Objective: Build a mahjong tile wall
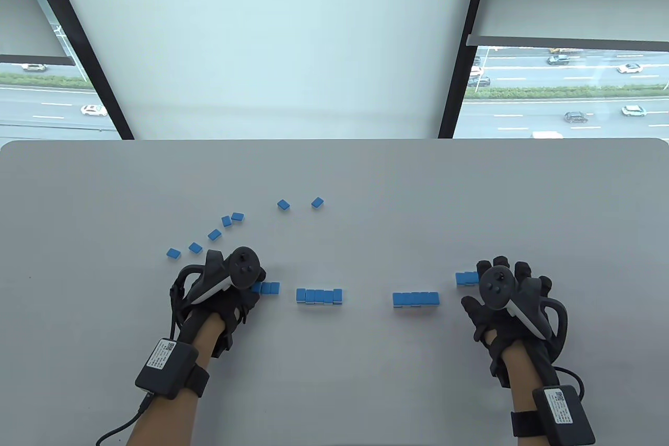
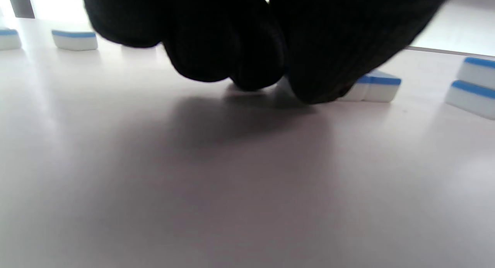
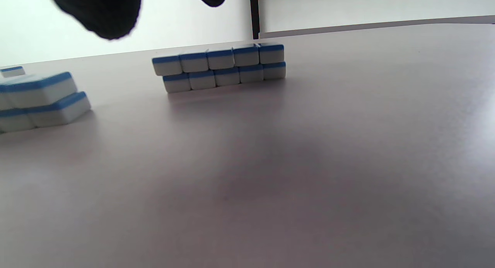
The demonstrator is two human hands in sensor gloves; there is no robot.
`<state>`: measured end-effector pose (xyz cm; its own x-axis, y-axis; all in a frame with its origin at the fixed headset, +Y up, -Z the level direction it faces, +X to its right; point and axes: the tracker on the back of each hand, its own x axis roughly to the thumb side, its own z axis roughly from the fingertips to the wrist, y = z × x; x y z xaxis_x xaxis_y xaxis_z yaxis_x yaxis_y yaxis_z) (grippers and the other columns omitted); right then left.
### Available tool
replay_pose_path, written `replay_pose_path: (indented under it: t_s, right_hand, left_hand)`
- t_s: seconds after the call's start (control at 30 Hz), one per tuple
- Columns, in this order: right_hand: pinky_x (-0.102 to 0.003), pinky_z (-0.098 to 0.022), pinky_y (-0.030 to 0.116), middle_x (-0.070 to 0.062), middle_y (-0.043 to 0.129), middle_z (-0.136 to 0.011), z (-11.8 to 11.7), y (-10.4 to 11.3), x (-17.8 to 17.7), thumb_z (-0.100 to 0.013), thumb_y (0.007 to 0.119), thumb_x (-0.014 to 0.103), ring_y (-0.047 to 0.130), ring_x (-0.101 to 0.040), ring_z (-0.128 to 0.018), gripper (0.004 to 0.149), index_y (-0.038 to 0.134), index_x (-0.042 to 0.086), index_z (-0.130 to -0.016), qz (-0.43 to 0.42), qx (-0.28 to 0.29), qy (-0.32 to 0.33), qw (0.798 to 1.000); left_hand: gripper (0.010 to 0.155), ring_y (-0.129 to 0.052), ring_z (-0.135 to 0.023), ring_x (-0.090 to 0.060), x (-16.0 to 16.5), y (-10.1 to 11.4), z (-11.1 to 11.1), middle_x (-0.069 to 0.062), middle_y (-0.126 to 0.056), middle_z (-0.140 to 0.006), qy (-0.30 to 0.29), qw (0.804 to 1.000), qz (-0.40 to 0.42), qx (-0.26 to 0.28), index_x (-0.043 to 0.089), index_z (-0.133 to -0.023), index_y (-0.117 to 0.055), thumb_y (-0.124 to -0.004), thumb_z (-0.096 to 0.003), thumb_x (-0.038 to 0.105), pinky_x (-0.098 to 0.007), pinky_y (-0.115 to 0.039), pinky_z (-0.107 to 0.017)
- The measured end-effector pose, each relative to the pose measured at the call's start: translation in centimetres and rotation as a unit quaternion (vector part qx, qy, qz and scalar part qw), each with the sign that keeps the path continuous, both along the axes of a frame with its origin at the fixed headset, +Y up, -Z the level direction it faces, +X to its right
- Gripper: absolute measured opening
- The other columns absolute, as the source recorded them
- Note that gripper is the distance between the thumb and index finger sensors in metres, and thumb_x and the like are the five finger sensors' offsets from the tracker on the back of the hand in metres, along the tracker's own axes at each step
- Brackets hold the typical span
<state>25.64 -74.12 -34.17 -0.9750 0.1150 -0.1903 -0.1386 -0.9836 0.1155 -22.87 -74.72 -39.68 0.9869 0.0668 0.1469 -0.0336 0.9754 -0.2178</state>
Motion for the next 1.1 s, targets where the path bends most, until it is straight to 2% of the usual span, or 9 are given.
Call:
replay_pose_path:
  t_s: [0.1,0.17,0.33,0.4,0.5,0.63,0.8,0.93,1.1]
  right_hand:
    - [-0.064,-0.065,0.011,0.002,0.023,-0.114,0.0,0.0,0.0,-0.041,0.070,0.060,0.017,-0.040,-0.102,0.078,0.035,0.033,-0.106,-0.001,0.001,0.001,1.000]
    - [-0.064,-0.065,0.011,0.002,0.023,-0.114,-0.1,0.0,0.0,-0.041,0.070,0.060,0.017,-0.040,-0.102,0.078,0.035,0.033,-0.106,-0.001,0.002,0.001,1.000]
    - [-0.064,-0.065,0.011,0.002,0.023,-0.114,-0.1,0.1,0.1,-0.041,0.070,0.060,0.017,-0.040,-0.102,0.078,0.035,0.033,-0.106,-0.006,0.005,0.000,1.000]
    - [-0.064,-0.065,0.011,0.002,0.023,-0.114,-0.1,0.2,0.2,-0.041,0.070,0.060,0.017,-0.040,-0.102,0.078,0.035,0.034,-0.106,-0.007,0.006,-0.001,1.000]
    - [-0.064,-0.065,0.011,0.002,0.023,-0.114,-0.1,0.3,0.3,-0.041,0.070,0.060,0.017,-0.040,-0.102,0.078,0.035,0.033,-0.106,-0.008,0.009,-0.002,1.000]
    - [-0.064,-0.065,0.011,0.002,0.023,-0.114,-0.1,0.3,0.4,-0.041,0.070,0.060,0.017,-0.040,-0.102,0.078,0.035,0.033,-0.106,-0.009,0.008,-0.004,1.000]
    - [-0.064,-0.065,0.011,0.002,0.023,-0.114,0.0,0.3,0.5,-0.041,0.070,0.060,0.017,-0.040,-0.102,0.078,0.035,0.033,-0.106,-0.008,0.010,-0.004,1.000]
    - [-0.064,-0.065,0.011,0.002,0.023,-0.114,0.0,0.3,0.5,-0.041,0.070,0.060,0.017,-0.040,-0.102,0.078,0.035,0.033,-0.106,-0.008,0.010,-0.006,1.000]
    - [-0.064,-0.065,0.011,0.002,0.023,-0.114,0.1,0.3,0.6,-0.041,0.070,0.060,0.017,-0.040,-0.102,0.078,0.035,0.033,-0.106,-0.008,0.008,-0.007,1.000]
  left_hand:
    - [0.062,-0.089,-0.071,-0.022,-0.3,0.4,0.0,0.005,-0.086,-0.088,0.004,1.000,0.007,-0.018,0.031,-0.098,-0.073,-0.091,-0.0392,0.043,-0.052,-0.074,-0.060]
    - [0.065,-0.087,-0.073,-0.023,-0.7,1.5,0.1,0.004,-0.084,-0.090,0.011,1.000,0.017,-0.015,0.031,-0.099,-0.071,-0.091,-0.0390,0.045,-0.052,-0.073,-0.061]
    - [0.058,-0.092,-0.068,-0.022,-4.0,6.7,0.0,0.006,-0.091,-0.086,0.073,0.994,0.040,0.065,0.032,-0.094,-0.080,-0.088,-0.0398,0.050,-0.051,-0.077,-0.058]
    - [0.056,-0.094,-0.066,-0.022,-5.7,8.0,-0.2,0.006,-0.093,-0.083,0.111,0.988,0.052,0.091,0.031,-0.092,-0.083,-0.088,-0.0402,0.050,-0.050,-0.078,-0.056]
    - [0.057,-0.095,-0.062,-0.021,-7.8,8.8,-1.1,0.005,-0.095,-0.080,0.164,0.980,0.043,0.108,0.029,-0.092,-0.084,-0.088,-0.0403,0.052,-0.050,-0.080,-0.054]
    - [0.060,-0.095,-0.059,-0.021,-9.7,7.3,-3.6,0.006,-0.096,-0.076,0.215,0.974,0.003,0.072,0.028,-0.093,-0.083,-0.088,-0.0396,0.054,-0.050,-0.080,-0.051]
    - [0.067,-0.094,-0.057,-0.020,-10.4,3.6,-6.0,0.007,-0.094,-0.074,0.245,0.967,-0.069,0.002,0.027,-0.096,-0.079,-0.088,-0.0379,0.059,-0.049,-0.080,-0.051]
    - [0.069,-0.094,-0.055,-0.019,-10.1,2.0,-6.9,0.008,-0.095,-0.071,0.244,0.965,-0.095,-0.004,0.027,-0.095,-0.080,-0.089,-0.0357,0.062,-0.049,-0.080,-0.050]
    - [0.062,-0.094,-0.055,-0.018,-9.3,1.1,-7.3,0.010,-0.095,-0.068,0.227,0.963,-0.142,-0.002,0.031,-0.090,-0.084,-0.089,-0.0359,0.061,-0.049,-0.080,-0.050]
